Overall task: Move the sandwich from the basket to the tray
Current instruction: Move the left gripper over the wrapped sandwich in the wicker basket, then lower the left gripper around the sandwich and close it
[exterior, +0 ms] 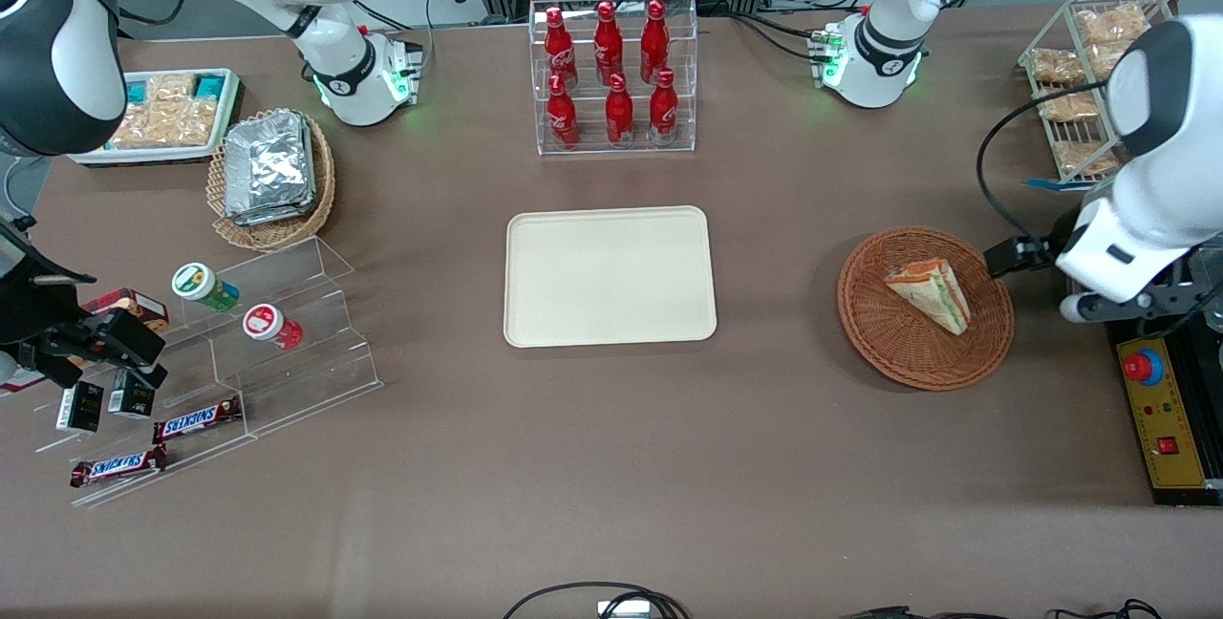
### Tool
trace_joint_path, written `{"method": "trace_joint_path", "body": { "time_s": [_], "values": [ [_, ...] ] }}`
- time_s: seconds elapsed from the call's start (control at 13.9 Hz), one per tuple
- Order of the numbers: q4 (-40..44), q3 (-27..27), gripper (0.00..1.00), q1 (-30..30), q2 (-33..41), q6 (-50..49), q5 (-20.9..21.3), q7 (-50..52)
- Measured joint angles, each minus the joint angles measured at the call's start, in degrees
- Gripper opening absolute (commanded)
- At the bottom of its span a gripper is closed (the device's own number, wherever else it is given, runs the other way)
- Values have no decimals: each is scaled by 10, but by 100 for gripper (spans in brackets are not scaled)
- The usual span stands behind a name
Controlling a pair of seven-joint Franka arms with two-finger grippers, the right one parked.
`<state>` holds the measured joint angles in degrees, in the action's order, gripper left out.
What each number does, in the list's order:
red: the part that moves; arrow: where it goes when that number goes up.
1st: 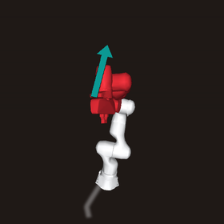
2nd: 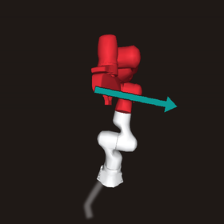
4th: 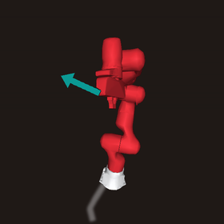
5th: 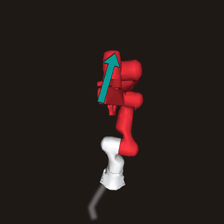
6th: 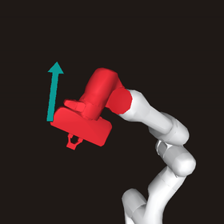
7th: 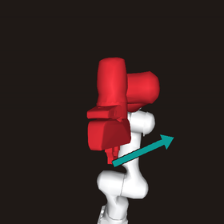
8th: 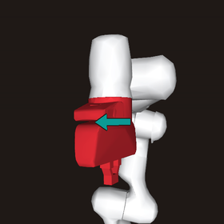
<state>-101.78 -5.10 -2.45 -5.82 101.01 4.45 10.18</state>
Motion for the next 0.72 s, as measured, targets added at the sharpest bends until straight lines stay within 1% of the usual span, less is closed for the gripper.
{"method": "trace_joint_path", "body": {
  "time_s": [0.22, 0.5, 0.72],
  "values": [
    [-75, 1, 100, -1, 1, 87, 0, 63],
    [-200, 1, 100, -1, 5, 238, 0, 169],
    [-258, 1, 100, -1, 5, 306, 0, 234]
  ]
}}
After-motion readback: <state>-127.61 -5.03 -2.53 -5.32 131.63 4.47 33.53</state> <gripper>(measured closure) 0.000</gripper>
